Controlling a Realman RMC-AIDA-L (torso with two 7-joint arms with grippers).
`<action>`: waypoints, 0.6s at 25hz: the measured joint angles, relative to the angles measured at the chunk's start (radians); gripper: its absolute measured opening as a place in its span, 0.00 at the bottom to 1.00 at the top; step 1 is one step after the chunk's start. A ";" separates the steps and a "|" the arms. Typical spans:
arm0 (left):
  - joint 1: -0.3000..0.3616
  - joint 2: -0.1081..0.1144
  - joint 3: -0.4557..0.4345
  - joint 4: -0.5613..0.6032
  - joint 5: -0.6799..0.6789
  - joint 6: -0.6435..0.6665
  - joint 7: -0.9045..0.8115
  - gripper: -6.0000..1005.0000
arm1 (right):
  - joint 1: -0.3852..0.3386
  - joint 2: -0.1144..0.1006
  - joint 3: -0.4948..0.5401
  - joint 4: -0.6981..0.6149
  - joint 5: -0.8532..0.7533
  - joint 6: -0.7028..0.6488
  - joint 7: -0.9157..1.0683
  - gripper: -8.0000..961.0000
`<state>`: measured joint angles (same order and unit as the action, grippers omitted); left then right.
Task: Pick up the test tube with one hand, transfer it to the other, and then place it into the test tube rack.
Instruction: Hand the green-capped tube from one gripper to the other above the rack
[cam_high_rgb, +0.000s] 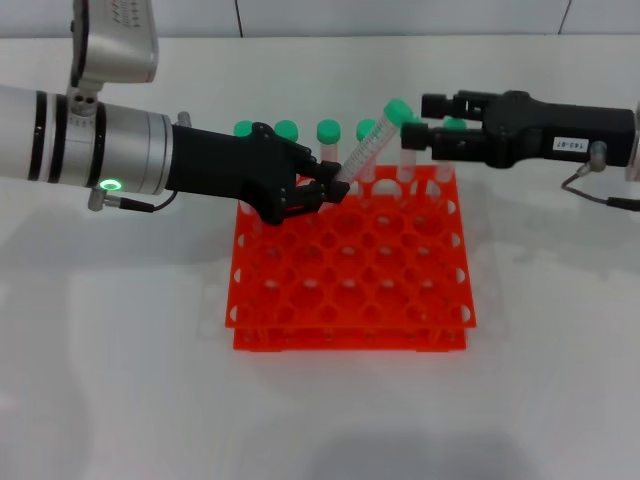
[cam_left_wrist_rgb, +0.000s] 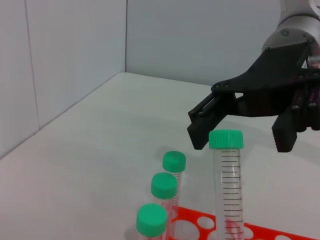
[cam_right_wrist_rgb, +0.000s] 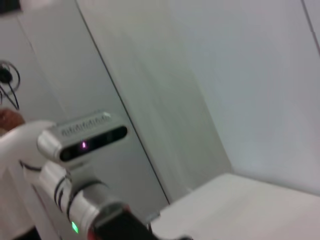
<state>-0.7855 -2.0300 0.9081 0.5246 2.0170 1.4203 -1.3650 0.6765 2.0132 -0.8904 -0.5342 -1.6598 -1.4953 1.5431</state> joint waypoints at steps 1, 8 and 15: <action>0.000 0.000 0.000 0.000 0.000 0.000 0.000 0.20 | 0.000 0.000 0.000 0.021 0.023 0.000 -0.017 0.78; -0.002 -0.004 0.000 0.000 0.000 -0.003 -0.001 0.20 | 0.002 0.008 -0.002 0.103 0.122 0.015 -0.111 0.78; -0.009 -0.007 0.000 0.000 0.000 -0.014 -0.003 0.20 | 0.011 0.015 -0.006 0.152 0.149 0.032 -0.163 0.78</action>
<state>-0.7946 -2.0371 0.9083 0.5247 2.0170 1.4063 -1.3681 0.6876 2.0282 -0.8964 -0.3821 -1.5107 -1.4635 1.3800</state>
